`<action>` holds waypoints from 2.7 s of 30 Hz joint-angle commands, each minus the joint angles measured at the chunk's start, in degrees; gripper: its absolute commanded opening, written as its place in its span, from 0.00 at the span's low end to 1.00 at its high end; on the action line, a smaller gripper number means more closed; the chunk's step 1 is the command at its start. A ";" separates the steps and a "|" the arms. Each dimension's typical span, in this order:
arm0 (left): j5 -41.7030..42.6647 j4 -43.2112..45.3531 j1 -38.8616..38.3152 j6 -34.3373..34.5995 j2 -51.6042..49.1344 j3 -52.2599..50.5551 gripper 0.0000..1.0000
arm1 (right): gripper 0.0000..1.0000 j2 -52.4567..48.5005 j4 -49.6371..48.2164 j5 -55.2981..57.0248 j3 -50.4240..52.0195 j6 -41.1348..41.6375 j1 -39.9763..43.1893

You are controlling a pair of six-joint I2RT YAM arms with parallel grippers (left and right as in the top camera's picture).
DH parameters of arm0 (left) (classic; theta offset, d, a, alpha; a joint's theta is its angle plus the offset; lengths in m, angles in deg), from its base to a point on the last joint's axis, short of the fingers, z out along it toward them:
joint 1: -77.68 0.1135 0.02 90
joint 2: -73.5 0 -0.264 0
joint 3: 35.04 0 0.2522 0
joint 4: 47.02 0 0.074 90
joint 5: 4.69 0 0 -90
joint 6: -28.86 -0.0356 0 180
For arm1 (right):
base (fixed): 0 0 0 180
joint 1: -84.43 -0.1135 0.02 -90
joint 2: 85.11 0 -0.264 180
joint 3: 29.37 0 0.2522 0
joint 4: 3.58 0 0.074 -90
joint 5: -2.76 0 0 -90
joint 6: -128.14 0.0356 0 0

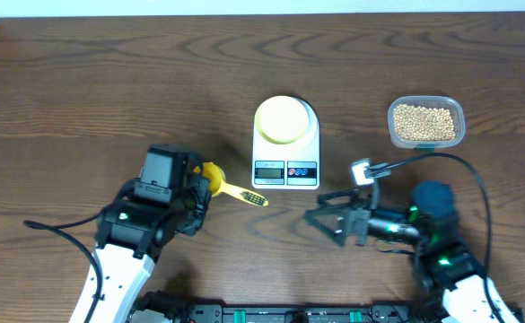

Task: Scoop item into bowl and weigh 50g on scale
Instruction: 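Lift the scoop with the left gripper toward the approaching right gripper, then grasp the scoop handle with the right gripper and release the left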

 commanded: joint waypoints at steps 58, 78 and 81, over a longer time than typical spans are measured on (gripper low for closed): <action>-2.45 10.34 -20.63 8.46 -9.46 0.96 0.07 | 0.07 -8.55 -9.51 30.51 -1.09 18.51 -18.40; -2.47 10.36 -20.63 8.44 -9.46 0.96 0.10 | 0.01 -8.55 -9.51 28.24 -1.09 17.38 -18.40; -2.45 10.36 -20.63 8.41 -9.46 0.96 0.49 | 0.01 -8.55 -9.51 28.33 -1.09 16.31 -18.38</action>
